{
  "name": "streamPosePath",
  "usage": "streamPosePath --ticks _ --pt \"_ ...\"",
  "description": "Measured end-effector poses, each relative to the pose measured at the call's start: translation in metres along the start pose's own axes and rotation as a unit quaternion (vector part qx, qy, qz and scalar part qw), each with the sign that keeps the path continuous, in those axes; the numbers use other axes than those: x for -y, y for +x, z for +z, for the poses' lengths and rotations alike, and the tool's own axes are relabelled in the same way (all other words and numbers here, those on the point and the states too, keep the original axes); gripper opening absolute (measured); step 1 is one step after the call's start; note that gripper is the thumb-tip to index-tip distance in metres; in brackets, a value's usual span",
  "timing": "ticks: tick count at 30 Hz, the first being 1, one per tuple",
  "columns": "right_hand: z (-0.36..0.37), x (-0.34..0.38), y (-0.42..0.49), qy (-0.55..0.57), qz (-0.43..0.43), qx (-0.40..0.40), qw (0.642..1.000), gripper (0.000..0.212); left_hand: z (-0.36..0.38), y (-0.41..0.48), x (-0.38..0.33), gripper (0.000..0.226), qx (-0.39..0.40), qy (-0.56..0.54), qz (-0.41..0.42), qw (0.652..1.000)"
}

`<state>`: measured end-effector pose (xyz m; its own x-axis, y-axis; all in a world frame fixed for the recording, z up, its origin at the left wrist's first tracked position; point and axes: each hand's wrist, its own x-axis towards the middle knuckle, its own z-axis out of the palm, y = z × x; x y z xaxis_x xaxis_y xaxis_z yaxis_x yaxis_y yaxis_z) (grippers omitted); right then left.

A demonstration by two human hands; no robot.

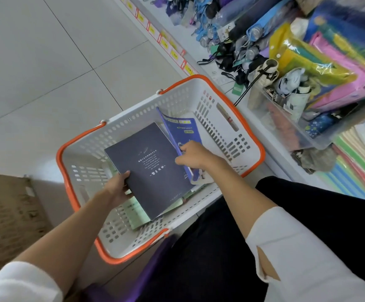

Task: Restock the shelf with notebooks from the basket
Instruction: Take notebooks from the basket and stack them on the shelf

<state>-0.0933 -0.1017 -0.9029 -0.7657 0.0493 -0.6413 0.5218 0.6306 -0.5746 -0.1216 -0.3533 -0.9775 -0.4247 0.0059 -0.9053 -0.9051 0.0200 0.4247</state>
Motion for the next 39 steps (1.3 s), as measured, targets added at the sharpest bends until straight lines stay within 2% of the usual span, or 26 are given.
streamPosePath --ticks 4,7,9,11,12,13,15,18,23,26,28,31,34,36,39 --pt "0.051 0.029 -0.015 -0.13 -0.034 0.08 0.988 0.023 0.003 -0.008 0.002 0.071 0.127 -0.041 0.008 0.991" --pt "0.076 0.032 -0.021 -0.204 -0.061 0.109 0.971 0.024 0.012 -0.016 -0.001 0.084 0.151 0.023 0.045 0.987" --pt "0.081 0.036 -0.022 -0.211 -0.08 0.123 0.966 0.028 0.018 -0.023 -0.001 0.074 0.114 0.045 0.061 0.991" --pt "0.082 0.038 -0.021 -0.198 -0.086 0.152 0.965 0.056 0.021 -0.023 0.002 0.045 0.06 0.02 0.087 0.994" --pt "0.08 0.036 -0.022 -0.176 -0.077 0.164 0.968 0.063 0.022 -0.022 0.004 0.029 0.04 0.011 0.104 0.994" --pt "0.076 0.032 -0.021 -0.138 -0.062 0.168 0.974 0.065 0.022 -0.022 0.006 0.023 0.032 0.01 0.117 0.993" --pt "0.061 0.017 -0.02 -0.082 -0.023 0.135 0.987 0.069 0.021 -0.023 0.005 0.028 0.048 0.0 0.12 0.992" --pt "0.029 -0.007 -0.025 -0.064 0.031 0.046 0.996 0.074 0.016 -0.031 -0.002 0.038 0.1 -0.004 0.11 0.989" --pt "-0.004 -0.02 -0.047 0.133 0.082 0.045 0.987 0.065 0.011 -0.058 -0.02 0.035 0.184 0.031 0.11 0.976" --pt "-0.021 -0.018 -0.061 0.177 0.067 0.086 0.978 0.062 0.02 -0.075 -0.038 0.034 0.207 0.033 0.105 0.972" --pt "-0.037 -0.018 -0.07 0.201 0.065 0.084 0.974 0.059 0.034 -0.09 -0.051 0.031 0.227 0.033 0.117 0.966" --pt "-0.064 -0.018 -0.09 0.305 0.059 0.056 0.949 0.046 0.059 -0.117 -0.068 0.027 0.248 0.05 0.143 0.957" --pt "-0.088 -0.019 -0.118 0.378 0.042 0.017 0.925 0.038 0.091 -0.144 -0.077 0.027 0.222 0.055 0.187 0.955" --pt "-0.105 -0.022 -0.138 0.379 0.016 -0.026 0.925 0.031 0.12 -0.165 -0.077 0.025 0.192 0.031 0.243 0.95" --pt "-0.134 -0.029 -0.174 0.351 -0.01 -0.137 0.926 0.027 0.164 -0.197 -0.075 0.017 0.162 0.041 0.359 0.918"
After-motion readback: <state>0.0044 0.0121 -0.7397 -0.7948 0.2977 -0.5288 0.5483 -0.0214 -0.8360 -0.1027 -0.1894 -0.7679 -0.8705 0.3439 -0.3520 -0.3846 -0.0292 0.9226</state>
